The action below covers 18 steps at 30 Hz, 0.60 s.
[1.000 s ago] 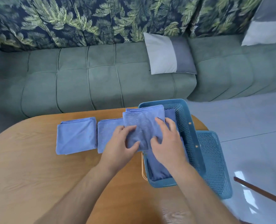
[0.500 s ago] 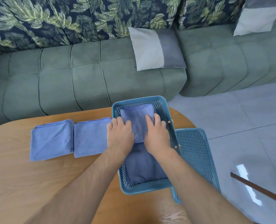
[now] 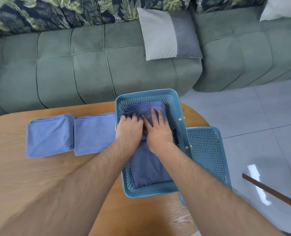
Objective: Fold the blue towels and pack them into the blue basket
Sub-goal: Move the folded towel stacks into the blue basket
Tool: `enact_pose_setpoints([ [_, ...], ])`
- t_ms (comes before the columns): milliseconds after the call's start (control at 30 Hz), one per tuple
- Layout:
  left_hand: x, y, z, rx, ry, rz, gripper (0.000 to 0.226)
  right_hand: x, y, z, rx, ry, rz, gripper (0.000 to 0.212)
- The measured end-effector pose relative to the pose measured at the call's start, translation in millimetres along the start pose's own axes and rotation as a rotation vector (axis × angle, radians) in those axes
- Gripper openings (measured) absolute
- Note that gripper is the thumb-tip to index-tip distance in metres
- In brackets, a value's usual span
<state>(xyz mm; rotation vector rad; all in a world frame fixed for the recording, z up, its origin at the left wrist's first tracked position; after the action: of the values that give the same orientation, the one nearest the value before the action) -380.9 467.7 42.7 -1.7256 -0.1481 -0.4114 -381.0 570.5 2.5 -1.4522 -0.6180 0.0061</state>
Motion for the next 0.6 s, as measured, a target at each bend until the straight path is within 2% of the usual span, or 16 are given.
enact_pose_setpoints([
  [67, 3, -2, -1, 0.02, 0.016, 0.004, 0.044, 6, -14, 1, -0.01, 0.013, -0.031, 0.061],
  [133, 13, -7, -7, 0.055, 0.044, 0.058, 0.045, 16, -32, -1, -0.056, 0.027, 0.007, 0.061],
  [200, 29, -20, -20, 0.137, 0.037, 0.221, 0.043, 30, -55, -6, -0.119, 0.062, 0.144, 0.064],
  [267, 47, -28, -38, 0.247, -0.002, 0.406, 0.04, 44, -76, -18, -0.159, 0.068, 0.352, 0.064],
  [333, 65, -29, -56, 0.32, -0.038, 0.483, 0.038, 52, -92, -39, -0.197, 0.026, 0.458, 0.066],
  [500, 101, 0, -116, 0.354, -0.153, 0.443, 0.04, 46, -110, -115, -0.225, -0.096, 0.466, 0.073],
  [600, 120, 34, -157, 0.365, -0.246, 0.362, 0.038, 34, -100, -166, -0.193, -0.184, 0.336, 0.072],
])
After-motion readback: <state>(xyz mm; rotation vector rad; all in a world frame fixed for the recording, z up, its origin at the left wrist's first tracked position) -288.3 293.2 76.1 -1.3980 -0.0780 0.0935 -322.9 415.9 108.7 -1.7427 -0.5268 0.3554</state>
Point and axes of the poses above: each hand's wrist, its own x-axis away from the middle knuckle, its own y-axis out of the palm, z = x × y, the point moved 5 cm from there along -x, towards the middle knuckle, and after that the axes turned 3 degrees about x, right-handed, at the moved point
